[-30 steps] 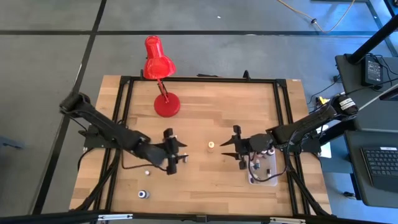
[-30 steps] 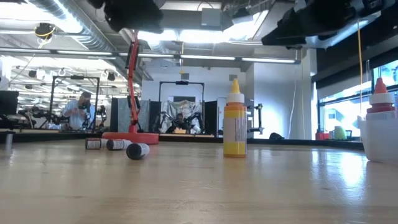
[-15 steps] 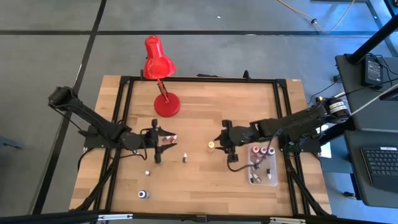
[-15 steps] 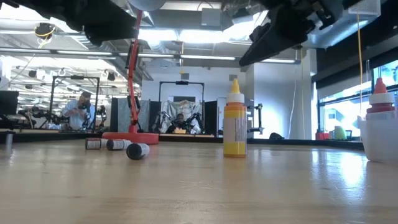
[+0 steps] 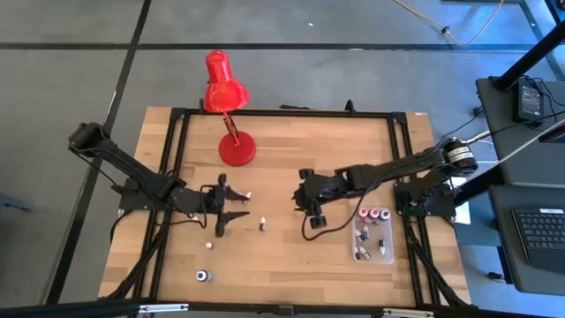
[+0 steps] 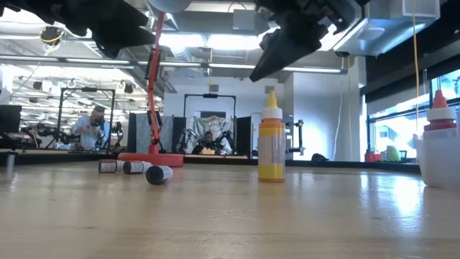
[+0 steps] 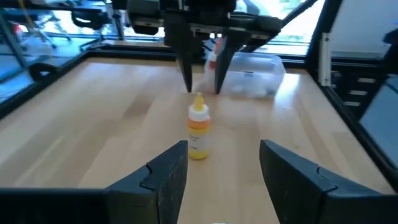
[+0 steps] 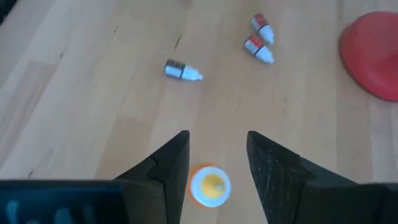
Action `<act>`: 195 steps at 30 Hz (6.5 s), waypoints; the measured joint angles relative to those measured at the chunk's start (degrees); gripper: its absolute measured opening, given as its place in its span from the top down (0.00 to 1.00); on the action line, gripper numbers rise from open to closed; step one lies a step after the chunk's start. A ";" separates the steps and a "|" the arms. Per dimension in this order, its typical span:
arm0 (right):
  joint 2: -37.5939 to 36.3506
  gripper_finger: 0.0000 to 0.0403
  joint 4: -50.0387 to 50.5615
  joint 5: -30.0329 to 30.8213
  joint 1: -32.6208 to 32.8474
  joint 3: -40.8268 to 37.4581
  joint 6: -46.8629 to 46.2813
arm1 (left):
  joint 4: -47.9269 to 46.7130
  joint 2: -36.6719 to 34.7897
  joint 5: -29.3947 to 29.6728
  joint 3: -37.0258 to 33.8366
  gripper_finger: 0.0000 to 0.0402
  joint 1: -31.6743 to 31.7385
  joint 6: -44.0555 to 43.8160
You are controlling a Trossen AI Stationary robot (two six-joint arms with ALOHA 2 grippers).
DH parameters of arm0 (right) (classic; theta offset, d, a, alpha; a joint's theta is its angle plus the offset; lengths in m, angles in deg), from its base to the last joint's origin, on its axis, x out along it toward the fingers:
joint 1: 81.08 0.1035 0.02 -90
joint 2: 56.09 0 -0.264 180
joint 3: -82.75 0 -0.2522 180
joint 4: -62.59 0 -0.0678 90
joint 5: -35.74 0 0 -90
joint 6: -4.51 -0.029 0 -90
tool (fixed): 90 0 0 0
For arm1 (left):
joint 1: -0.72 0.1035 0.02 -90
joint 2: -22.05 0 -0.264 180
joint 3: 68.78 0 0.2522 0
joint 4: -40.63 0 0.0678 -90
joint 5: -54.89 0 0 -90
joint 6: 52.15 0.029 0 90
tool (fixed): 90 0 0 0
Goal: Pick & Place food coloring
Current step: Put the big yellow bottle into the transparent container
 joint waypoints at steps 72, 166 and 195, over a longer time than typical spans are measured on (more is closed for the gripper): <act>-4.28 0.70 12.75 2.97 4.87 0.32 -18.76 | -0.42 0.06 -3.47 0.09 0.52 -0.20 3.70; 6.42 0.66 66.02 16.37 52.57 -0.20 -103.56 | -0.40 0.07 0.18 0.09 0.51 -0.17 4.17; 6.42 0.64 66.39 15.48 52.57 -0.20 -103.69 | -0.40 0.07 0.16 0.09 0.52 -0.17 4.13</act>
